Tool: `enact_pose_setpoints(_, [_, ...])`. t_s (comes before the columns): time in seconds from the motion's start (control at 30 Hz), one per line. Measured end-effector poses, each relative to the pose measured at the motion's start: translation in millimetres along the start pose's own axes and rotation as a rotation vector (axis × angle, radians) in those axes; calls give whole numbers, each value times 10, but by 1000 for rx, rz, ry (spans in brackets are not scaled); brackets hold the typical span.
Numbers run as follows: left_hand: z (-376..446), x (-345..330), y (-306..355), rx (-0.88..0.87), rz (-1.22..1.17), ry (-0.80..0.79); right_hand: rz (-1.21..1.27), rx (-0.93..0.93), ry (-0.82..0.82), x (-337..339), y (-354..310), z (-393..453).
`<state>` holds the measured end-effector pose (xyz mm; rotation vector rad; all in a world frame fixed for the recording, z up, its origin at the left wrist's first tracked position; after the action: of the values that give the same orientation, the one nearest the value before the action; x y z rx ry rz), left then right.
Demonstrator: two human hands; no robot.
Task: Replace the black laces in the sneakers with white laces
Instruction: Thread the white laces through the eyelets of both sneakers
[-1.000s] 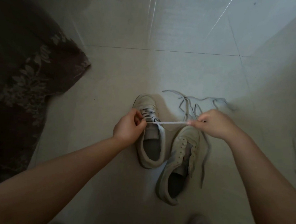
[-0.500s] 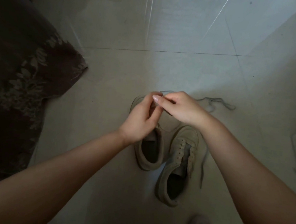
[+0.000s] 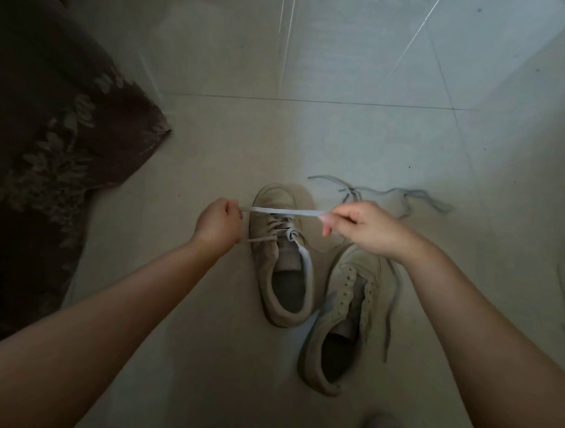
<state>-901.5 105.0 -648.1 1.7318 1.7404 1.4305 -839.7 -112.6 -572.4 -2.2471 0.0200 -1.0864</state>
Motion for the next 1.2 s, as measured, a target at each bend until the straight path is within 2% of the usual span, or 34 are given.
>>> enact_pose_setpoints(0.03, [2, -3, -29, 50, 40, -27, 37, 12, 64, 45, -1, -5])
enact_pose_setpoints(0.07, [-4, -2, -31, 22, 136, -38, 39, 24, 110, 65, -11, 0])
enact_pose_setpoints(0.1, [-24, 4, 10, -94, 246, -15, 6, 34, 129, 48, -24, 16])
enact_pose_setpoints(0.17, [-182, 1, 232, -500, 330, -3, -126, 46, 91, -51, -117, 48])
enact_pose_setpoints(0.2, [-295, -44, 361, -653, 299, -98, -195, 55, 57, -117, -180, 70])
enact_pose_setpoints(0.27, [-491, -177, 566, -759, 200, -348, -303, 77, -1, -264, -265, 130])
enact_pose_setpoints(0.3, [-553, -257, 615, -771, 208, -421, -331, 89, -7, -310, -301, 145])
enact_pose_setpoints(0.4, [-543, -374, 566, -698, 228, -470, -252, 128, 52, -333, -329, 131])
enact_pose_setpoints(0.47, [-479, -345, 470, -636, 249, -452, -152, 104, 92, -293, -280, 106])
enact_pose_setpoints(0.53, [-440, -273, 418, -600, 282, -422, -80, 67, 49, -266, -237, 78])
enact_pose_setpoints(0.67, [-377, -168, 359, -540, 387, -363, -17, 47, 75, -211, -190, 59])
enact_pose_setpoints(0.73, [-407, -189, 399, -558, 357, -387, -96, 62, 66, -232, -217, 61])
enact_pose_setpoints(0.8, [-463, -249, 483, -538, 247, -448, -287, 92, 24, -307, -303, 96])
enact_pose_setpoints(0.87, [-504, -312, 554, -575, 242, -463, -450, 87, 22, -365, -390, 123])
enact_pose_setpoints(0.97, [-453, -296, 524, -587, 311, -359, -371, 72, 131, -308, -379, 117])
enact_pose_setpoints(1.03, [-378, -221, 473, -539, 359, -270, -286, 110, 389, -222, -324, 30])
enact_pose_setpoints(1.1, [-344, -153, 433, -488, 473, -179, -350, 167, 592, -275, -328, -132])
enact_pose_setpoints(1.13, [-344, -134, 426, -483, 513, -140, -426, 191, 594, -383, -365, -202])
enact_pose_setpoints(1.2, [-359, -144, 422, -496, 506, -109, -606, 204, 406, -726, -362, -230])
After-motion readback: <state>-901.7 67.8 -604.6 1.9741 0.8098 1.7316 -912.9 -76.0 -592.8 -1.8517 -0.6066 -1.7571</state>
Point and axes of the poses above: each hand's wrist, its own z-axis towards the middle knuckle, its own x-axis out of the back of the hand, y = z × x, the point moved 4 cm from there along z, towards the middle knuckle, and after that the axes turned 6 degrees about -z, right-handed, at the moved point
